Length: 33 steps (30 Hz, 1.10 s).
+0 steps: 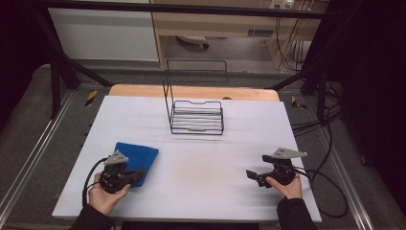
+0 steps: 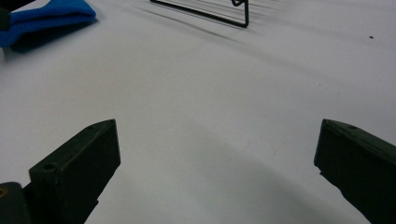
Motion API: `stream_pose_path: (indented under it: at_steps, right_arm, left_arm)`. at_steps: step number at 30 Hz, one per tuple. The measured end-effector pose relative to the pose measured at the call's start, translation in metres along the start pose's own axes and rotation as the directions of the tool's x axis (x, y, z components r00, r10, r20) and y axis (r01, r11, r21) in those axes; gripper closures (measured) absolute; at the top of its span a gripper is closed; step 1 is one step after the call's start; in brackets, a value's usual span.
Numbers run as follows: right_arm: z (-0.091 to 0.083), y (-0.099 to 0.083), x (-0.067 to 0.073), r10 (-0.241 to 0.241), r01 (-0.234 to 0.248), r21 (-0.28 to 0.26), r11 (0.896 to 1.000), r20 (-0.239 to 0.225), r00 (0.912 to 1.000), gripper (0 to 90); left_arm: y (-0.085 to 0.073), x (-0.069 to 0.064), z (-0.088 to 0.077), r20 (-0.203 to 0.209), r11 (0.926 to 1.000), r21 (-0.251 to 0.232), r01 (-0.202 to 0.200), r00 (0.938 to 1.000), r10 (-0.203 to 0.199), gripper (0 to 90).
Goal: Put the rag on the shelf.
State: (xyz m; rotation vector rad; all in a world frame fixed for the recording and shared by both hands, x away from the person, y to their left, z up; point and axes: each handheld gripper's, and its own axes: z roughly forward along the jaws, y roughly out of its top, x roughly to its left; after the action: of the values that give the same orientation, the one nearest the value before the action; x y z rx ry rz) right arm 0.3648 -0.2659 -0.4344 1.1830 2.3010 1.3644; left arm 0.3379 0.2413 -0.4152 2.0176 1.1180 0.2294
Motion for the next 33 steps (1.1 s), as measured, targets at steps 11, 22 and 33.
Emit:
stream_pose_path:
  at_steps: [11, 22, 33]
  right_arm:
    - [-0.001, 0.000, 0.000, -0.004, 0.004, -0.002, 1.000, 0.000, 1.0000, 1.0]
    - [-0.001, 0.000, 0.000, -0.003, 0.003, -0.003, 1.000, 0.002, 1.0000, 1.0]
    - [0.000, 0.001, 0.000, -0.009, 0.009, 0.000, 1.000, 0.001, 1.0000, 1.1]
  left_arm:
    - [0.019, -0.029, 0.021, 0.035, 0.9993, 0.000, -0.036, 0.9987, 0.036, 86.9]
    - [0.042, -0.068, 0.056, 0.085, 0.9978, 0.007, -0.065, 0.9943, 0.064, 86.9]
    - [0.044, -0.084, 0.098, 0.101, 0.9949, 0.050, -0.087, 0.9915, 0.082, 85.4]
